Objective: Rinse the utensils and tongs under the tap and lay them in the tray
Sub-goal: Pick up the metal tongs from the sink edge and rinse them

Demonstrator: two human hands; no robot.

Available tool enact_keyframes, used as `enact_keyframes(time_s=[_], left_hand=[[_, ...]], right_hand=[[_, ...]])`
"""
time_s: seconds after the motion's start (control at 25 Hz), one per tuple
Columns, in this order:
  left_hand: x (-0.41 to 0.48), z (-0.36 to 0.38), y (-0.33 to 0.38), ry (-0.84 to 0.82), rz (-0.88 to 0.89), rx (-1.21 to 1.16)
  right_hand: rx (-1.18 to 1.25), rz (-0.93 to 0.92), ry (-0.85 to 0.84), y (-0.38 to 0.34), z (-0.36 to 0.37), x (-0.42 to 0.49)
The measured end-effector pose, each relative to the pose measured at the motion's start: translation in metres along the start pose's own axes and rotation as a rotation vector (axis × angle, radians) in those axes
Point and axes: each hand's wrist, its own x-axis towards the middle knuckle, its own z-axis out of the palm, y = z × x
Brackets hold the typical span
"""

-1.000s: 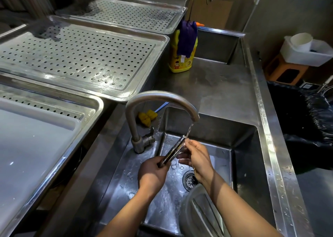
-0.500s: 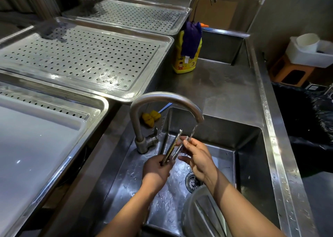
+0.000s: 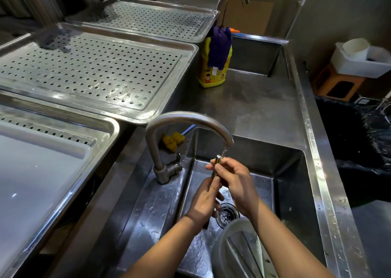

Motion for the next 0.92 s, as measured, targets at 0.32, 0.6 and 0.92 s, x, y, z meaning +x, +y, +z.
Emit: enact_keyframes(time_s=[0.32, 0.6, 0.92], left_hand=[[0.016, 0.011, -0.007, 0.033, -0.062, -0.196], [0.046, 0.021, -0.003, 0.296, 0.106, 0.134], [0.065, 0.016, 0.052, 0.357, 0.236, 0.000]], right_hand=[[-0.279, 0.011, 0.276, 0.020, -0.023, -0.027], [-0.053, 0.126, 0.031, 0.027, -0.011, -0.030], [-0.317, -0.133, 0.061, 0.021, -0.032, -0.023]])
